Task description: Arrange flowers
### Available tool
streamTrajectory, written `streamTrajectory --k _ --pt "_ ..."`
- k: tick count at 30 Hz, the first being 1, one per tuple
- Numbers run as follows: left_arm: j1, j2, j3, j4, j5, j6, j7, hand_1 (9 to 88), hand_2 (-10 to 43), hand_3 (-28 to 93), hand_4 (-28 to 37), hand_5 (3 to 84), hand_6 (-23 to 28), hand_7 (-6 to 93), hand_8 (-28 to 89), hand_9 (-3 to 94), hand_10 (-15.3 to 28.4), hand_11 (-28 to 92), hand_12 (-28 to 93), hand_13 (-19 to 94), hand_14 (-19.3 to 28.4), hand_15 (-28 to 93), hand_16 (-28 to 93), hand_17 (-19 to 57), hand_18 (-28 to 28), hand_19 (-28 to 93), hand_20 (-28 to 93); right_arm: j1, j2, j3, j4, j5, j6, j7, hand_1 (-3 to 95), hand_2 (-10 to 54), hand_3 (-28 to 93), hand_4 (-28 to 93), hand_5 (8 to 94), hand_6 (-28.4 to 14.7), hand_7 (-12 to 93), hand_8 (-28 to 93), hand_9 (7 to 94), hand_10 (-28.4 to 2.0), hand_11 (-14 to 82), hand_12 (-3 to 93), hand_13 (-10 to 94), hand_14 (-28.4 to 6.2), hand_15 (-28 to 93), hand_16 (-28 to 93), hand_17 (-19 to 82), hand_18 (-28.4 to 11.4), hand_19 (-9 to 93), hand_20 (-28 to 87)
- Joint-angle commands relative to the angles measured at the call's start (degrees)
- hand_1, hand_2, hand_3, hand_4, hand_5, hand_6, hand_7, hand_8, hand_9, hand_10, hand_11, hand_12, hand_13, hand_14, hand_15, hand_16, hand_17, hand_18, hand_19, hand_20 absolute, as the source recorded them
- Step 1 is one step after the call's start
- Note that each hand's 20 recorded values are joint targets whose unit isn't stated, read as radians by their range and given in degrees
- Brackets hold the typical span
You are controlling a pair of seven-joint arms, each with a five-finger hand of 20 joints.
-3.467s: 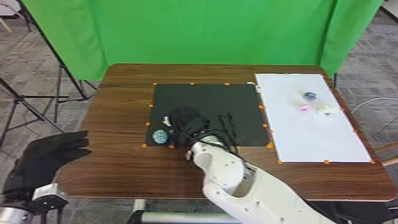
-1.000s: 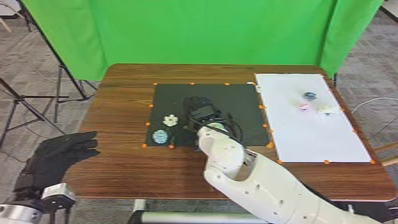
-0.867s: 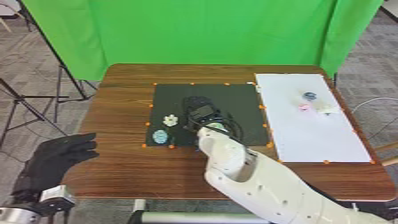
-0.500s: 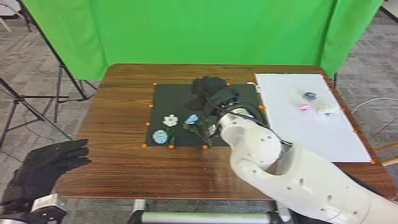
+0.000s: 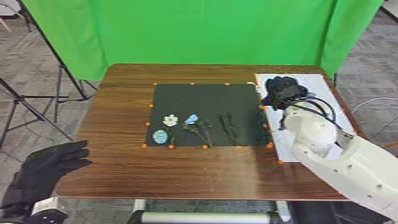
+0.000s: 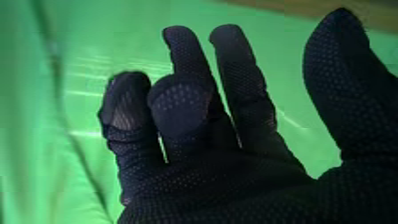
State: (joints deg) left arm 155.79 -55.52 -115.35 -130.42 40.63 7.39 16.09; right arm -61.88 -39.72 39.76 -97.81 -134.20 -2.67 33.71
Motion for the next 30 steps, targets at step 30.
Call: streamTrajectory --k 30 --pt "-3.1 1.09 4.34 0.59 -3.99 0.16 3.68 26.9 5.9 79 -16.7 54.6 16.0 16.0 -7 49.6 24.3 35 12 42 28.4 70 -12 1.7 28.4 61 52 -6.7 -1.0 10.2 8.3 2.8 -8.5 7.1 29.9 -6.3 85 -26 52.7 -6.1 23 -12 54.5 -17.8 18.0 16.7 67 -8.9 83 20 42 -20.6 93 21"
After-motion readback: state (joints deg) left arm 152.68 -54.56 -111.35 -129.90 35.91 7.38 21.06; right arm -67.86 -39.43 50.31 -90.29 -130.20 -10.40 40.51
